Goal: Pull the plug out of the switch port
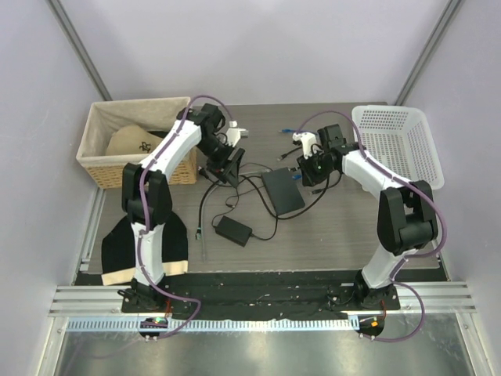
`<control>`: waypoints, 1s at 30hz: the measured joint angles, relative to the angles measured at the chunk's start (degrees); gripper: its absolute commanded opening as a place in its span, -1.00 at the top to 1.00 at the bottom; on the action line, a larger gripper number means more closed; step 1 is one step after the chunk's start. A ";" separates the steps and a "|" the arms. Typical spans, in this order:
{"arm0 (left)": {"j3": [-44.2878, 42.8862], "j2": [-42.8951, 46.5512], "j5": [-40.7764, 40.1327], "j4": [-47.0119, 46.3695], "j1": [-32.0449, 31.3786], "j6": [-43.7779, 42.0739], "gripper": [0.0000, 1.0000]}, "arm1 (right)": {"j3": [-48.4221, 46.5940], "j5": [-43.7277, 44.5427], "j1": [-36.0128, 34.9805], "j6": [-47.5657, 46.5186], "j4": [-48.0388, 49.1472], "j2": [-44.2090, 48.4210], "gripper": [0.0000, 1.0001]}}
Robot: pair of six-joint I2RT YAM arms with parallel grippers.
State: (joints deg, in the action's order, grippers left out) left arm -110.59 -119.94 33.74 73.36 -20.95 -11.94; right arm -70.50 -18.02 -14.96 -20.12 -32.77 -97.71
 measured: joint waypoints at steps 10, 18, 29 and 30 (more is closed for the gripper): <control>-3.52 1.42 0.09 0.13 1.38 -1.11 -0.27 | 3.23 6.27 -3.30 -2.58 3.15 -6.71 0.46; -3.34 1.40 1.55 -1.11 1.36 -1.20 -0.27 | 4.09 4.15 -13.73 -5.33 1.16 -5.16 0.45; -2.51 -1.20 2.75 -2.16 1.36 0.90 -0.27 | 0.09 2.08 -18.38 -5.79 -3.78 -0.72 -0.10; -2.51 -1.88 2.73 -2.40 1.38 1.36 -0.28 | -1.81 0.87 -17.33 -5.38 -4.07 -0.11 -0.14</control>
State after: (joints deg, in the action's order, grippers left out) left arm -113.10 -121.82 36.47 70.96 -19.57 -10.59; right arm -72.31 -17.15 -32.29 -25.50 -36.84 -97.82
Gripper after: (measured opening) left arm 0.636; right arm 0.522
